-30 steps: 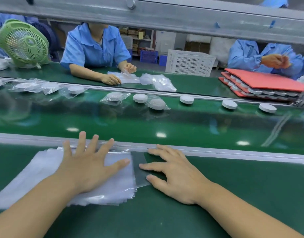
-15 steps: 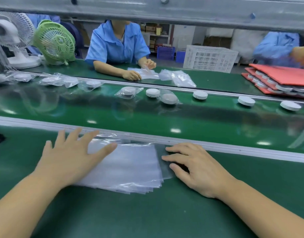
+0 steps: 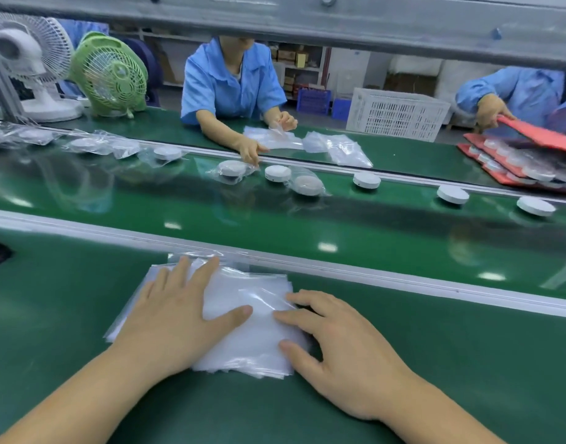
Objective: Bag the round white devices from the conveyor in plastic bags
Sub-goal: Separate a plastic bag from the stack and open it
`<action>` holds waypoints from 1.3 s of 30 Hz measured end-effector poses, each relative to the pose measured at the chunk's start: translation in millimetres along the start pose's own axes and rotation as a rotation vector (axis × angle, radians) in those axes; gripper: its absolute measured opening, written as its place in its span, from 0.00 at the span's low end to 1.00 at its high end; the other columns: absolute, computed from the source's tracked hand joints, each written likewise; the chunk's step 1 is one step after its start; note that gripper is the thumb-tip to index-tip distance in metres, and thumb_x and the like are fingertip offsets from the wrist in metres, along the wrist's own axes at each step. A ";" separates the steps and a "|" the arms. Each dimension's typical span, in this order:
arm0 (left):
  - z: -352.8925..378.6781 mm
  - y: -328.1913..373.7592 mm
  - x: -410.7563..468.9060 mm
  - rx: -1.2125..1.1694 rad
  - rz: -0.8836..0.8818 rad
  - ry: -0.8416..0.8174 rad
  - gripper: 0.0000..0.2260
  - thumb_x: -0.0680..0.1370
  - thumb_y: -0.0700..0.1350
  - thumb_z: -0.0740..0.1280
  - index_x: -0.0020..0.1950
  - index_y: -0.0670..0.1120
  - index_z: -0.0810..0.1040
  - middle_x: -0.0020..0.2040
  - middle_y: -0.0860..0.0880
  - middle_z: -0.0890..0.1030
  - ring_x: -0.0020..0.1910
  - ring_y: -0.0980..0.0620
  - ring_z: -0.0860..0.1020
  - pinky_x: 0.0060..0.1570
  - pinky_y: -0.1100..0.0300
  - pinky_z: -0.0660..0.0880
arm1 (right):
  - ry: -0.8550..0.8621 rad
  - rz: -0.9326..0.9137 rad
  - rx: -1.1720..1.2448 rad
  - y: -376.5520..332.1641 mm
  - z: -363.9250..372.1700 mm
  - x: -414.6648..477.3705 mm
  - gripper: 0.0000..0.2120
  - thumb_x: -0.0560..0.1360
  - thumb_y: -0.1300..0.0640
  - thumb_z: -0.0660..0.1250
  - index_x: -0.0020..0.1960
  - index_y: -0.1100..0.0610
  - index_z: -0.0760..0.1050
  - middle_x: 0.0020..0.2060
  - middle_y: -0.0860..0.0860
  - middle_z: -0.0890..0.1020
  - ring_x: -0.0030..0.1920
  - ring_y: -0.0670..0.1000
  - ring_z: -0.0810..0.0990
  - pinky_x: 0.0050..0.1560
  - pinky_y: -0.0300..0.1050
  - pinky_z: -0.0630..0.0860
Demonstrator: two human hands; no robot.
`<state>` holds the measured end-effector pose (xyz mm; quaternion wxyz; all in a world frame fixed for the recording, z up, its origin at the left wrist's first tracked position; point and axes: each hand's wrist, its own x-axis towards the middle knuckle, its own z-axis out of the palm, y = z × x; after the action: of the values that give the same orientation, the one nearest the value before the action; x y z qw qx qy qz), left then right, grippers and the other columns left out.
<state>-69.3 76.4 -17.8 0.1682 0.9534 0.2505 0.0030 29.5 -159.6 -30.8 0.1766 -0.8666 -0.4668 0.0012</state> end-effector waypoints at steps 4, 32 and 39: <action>-13.9 1.9 -2.2 0.101 0.094 0.244 0.42 0.67 0.81 0.56 0.78 0.65 0.58 0.81 0.50 0.56 0.80 0.46 0.54 0.77 0.47 0.52 | -0.035 -0.020 0.045 -1.4 1.2 -0.3 0.26 0.78 0.30 0.52 0.75 0.35 0.65 0.75 0.29 0.60 0.74 0.33 0.59 0.70 0.27 0.52; 34.8 111.2 1.3 0.012 0.667 0.281 0.08 0.73 0.58 0.73 0.50 0.59 0.86 0.51 0.65 0.83 0.50 0.63 0.81 0.41 0.64 0.80 | 0.981 0.552 1.276 29.9 -23.9 14.9 0.07 0.70 0.52 0.67 0.38 0.48 0.84 0.30 0.51 0.80 0.34 0.49 0.79 0.38 0.43 0.73; 45.6 109.5 7.3 0.039 0.596 0.251 0.20 0.78 0.64 0.58 0.62 0.58 0.80 0.55 0.64 0.77 0.59 0.61 0.75 0.50 0.62 0.77 | 0.884 0.557 1.260 31.5 -20.6 17.8 0.07 0.69 0.52 0.67 0.38 0.48 0.84 0.29 0.49 0.79 0.34 0.48 0.78 0.35 0.37 0.73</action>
<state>-6.6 -24.2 -26.1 0.1094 0.9800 -0.0210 0.1652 68.4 -167.4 -18.2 0.7915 -0.6093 -0.0335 -0.0349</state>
